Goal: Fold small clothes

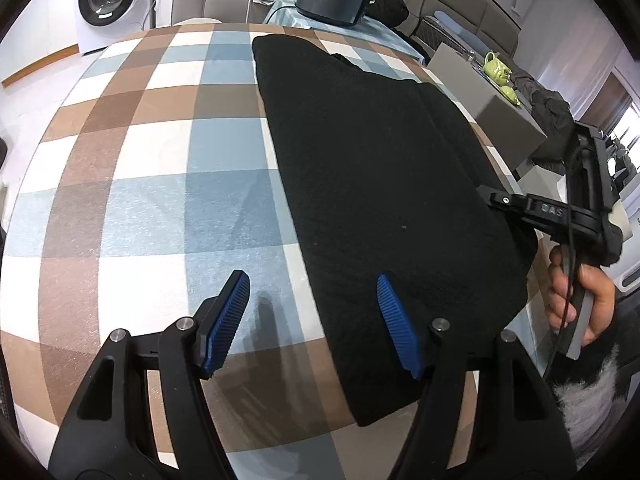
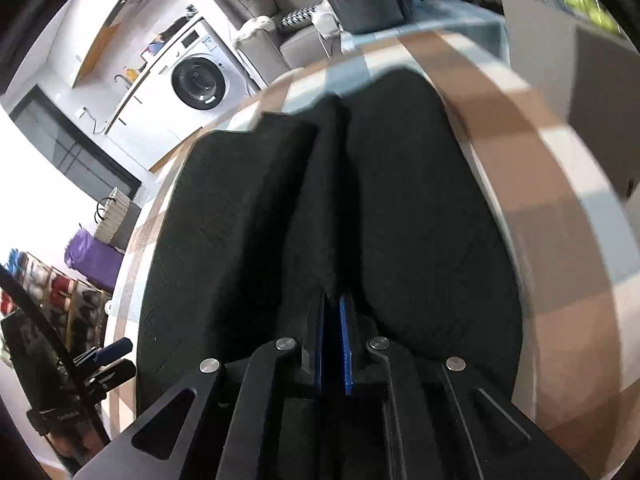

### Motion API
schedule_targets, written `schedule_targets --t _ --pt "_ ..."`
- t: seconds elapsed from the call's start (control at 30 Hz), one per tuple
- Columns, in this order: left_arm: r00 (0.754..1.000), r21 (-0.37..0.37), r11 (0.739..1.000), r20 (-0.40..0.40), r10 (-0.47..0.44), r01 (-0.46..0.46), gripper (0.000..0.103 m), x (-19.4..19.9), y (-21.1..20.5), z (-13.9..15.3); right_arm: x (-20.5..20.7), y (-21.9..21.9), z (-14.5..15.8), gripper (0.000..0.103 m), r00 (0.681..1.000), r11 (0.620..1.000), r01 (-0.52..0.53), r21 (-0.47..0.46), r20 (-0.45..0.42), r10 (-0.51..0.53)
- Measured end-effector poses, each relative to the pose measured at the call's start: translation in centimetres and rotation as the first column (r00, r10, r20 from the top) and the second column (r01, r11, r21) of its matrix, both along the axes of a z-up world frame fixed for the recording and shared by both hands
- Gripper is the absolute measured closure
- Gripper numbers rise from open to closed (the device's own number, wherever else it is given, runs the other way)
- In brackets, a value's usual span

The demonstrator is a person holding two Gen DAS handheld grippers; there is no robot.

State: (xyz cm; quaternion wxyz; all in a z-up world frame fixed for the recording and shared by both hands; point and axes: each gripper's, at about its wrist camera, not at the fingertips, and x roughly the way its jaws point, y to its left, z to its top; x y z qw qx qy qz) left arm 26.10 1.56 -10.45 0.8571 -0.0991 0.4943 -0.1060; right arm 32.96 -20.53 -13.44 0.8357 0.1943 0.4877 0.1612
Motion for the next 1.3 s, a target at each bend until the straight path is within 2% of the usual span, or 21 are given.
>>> schedule_targets --t 0.1,0.27,0.33,0.37,0.4,0.43,0.5,0.57,0.63,0.67,0.73,0.83,0.93,0.97,1.07,1.17,1.23,1.3 --pt "1.000 0.004 1.000 -0.004 -0.008 0.008 0.039 0.3 -0.4 -0.1 -1.4 -0.2 0.3 0.081 1.000 0.999 -0.025 0.040 0.010 0.025" --pt "1.000 0.001 1.000 -0.009 -0.017 0.017 0.039 0.4 -0.6 -0.3 -5.5 -0.8 0.4 0.081 0.997 0.991 -0.072 0.116 -0.004 0.073" --pt "1.000 -0.001 1.000 -0.010 -0.025 0.025 0.039 0.5 -0.7 -0.4 -6.9 -1.0 0.1 0.081 0.997 0.990 -0.074 0.117 -0.007 0.076" --pt "1.000 -0.003 1.000 -0.010 -0.029 0.029 0.039 0.7 -0.9 -0.4 -7.7 -0.7 0.0 0.083 0.997 0.993 -0.074 0.097 -0.001 0.074" --pt "0.999 -0.004 0.999 -0.010 -0.033 0.033 0.039 0.9 -1.0 -0.5 -8.3 -0.5 -0.1 0.094 0.997 0.994 -0.073 0.078 0.009 0.073" --pt "0.999 -0.003 0.999 -0.009 -0.035 0.035 0.039 0.9 -1.0 -0.4 -8.5 -0.4 0.0 0.097 0.997 0.995 -0.075 0.072 0.020 0.074" --pt "0.999 0.002 0.999 -0.003 -0.033 0.033 0.039 0.8 -1.1 -0.2 -9.5 -1.2 1.5 0.098 0.994 0.990 -0.070 0.121 0.094 0.059" --pt "1.000 -0.004 1.000 0.007 -0.030 0.030 0.039 0.6 -0.9 0.0 -9.9 -1.9 2.4 0.098 0.992 0.993 -0.055 0.102 0.116 0.043" --pt "1.000 -0.010 1.000 0.006 -0.018 0.018 0.039 0.5 -0.6 0.0 -9.4 -2.2 1.8 0.098 0.997 0.998 -0.031 0.050 0.071 0.027" --pt "1.000 -0.010 1.000 -0.001 -0.009 0.009 0.039 0.5 -0.4 -0.2 -9.1 -2.1 0.8 0.098 1.000 1.000 -0.022 0.002 0.015 0.022" --pt "1.000 -0.013 1.000 -0.007 0.001 -0.001 0.039 0.4 0.0 -0.3 -8.7 -2.1 0.2 0.098 1.000 1.000 -0.019 0.007 -0.010 0.019" --pt "1.000 -0.021 1.000 -0.011 0.008 -0.008 0.039 0.4 0.4 -0.4 -9.2 -2.5 1.4 0.094 0.999 0.999 -0.028 0.040 0.036 0.027" --pt "1.000 -0.031 0.999 -0.010 0.013 -0.013 0.039 1.2 0.2 -0.5 -9.1 -4.6 2.8 0.079 0.995 1.000 0.027 0.016 0.097 -0.028" --pt "1.000 -0.037 0.999 -0.007 0.014 -0.014 0.039 1.6 0.1 -0.5 -9.3 -5.3 2.9 0.074 0.994 0.999 0.046 0.013 0.103 -0.047" --pt "1.000 -0.021 0.999 0.007 0.023 -0.023 0.039 3.0 -0.8 -0.6 -8.6 -7.0 3.1 0.071 0.987 0.992 0.127 -0.026 0.101 -0.124" --pt "0.999 -0.002 0.999 0.024 0.036 -0.036 0.039 4.6 -1.6 -0.8 -8.1 -7.9 2.6 0.066 0.987 0.990 0.141 -0.020 0.084 -0.138" --pt "0.998 -0.005 0.998 0.021 0.059 -0.058 0.044 5.5 -1.9 -1.1 -7.8 -7.6 2.3 0.066 0.989 0.992 0.127 -0.028 0.074 -0.125" --pt "0.998 -0.022 0.998 0.014 0.067 -0.066 0.066 6.3 -2.2 -1.3 -7.4 -6.4 2.0 0.066 0.991 0.993 0.113 -0.039 0.076 -0.110"
